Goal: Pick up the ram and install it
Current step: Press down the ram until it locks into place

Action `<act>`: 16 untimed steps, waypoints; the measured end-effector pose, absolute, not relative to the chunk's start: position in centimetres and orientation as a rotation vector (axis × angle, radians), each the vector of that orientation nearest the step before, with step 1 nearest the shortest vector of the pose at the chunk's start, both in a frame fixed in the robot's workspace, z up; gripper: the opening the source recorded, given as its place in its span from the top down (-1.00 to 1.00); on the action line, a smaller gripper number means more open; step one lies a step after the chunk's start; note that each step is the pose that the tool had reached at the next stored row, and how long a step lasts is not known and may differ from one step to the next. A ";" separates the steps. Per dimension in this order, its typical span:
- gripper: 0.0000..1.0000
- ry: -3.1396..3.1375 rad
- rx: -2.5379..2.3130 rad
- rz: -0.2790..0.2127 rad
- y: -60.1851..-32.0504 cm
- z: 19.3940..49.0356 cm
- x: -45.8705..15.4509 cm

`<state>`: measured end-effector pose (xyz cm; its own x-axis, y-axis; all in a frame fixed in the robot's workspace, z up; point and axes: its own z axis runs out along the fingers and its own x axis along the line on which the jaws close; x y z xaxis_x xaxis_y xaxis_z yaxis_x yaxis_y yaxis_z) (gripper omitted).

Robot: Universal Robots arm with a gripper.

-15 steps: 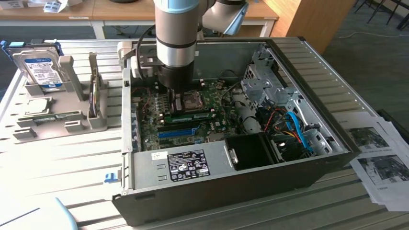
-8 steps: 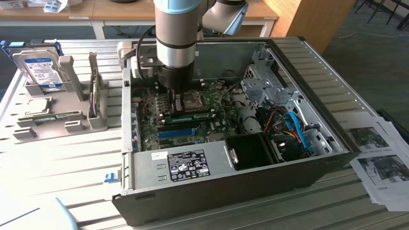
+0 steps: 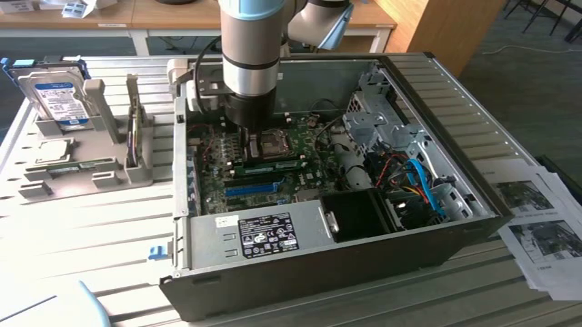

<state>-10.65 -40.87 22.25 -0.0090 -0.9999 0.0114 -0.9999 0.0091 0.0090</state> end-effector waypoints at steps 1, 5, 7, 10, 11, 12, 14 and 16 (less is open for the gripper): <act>0.81 -2.221 2.201 0.002 -40.9 22.2 -10.6; 0.81 -2.221 2.201 0.003 -40.9 22.2 -10.6; 0.81 -2.221 2.201 0.003 -40.9 22.2 -10.6; 0.81 -2.222 2.202 0.002 -40.9 22.4 -10.6; 0.81 -2.221 2.201 0.002 -40.9 22.5 -10.6; 0.81 -2.221 2.201 0.003 -40.9 22.7 -10.6; 0.81 -2.221 2.201 0.002 -40.9 23.0 -10.6; 0.81 -2.221 2.201 0.002 -40.9 23.4 -10.6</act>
<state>-10.63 -40.88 23.39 -0.0091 -0.9999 0.0113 -0.9999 0.0092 0.0089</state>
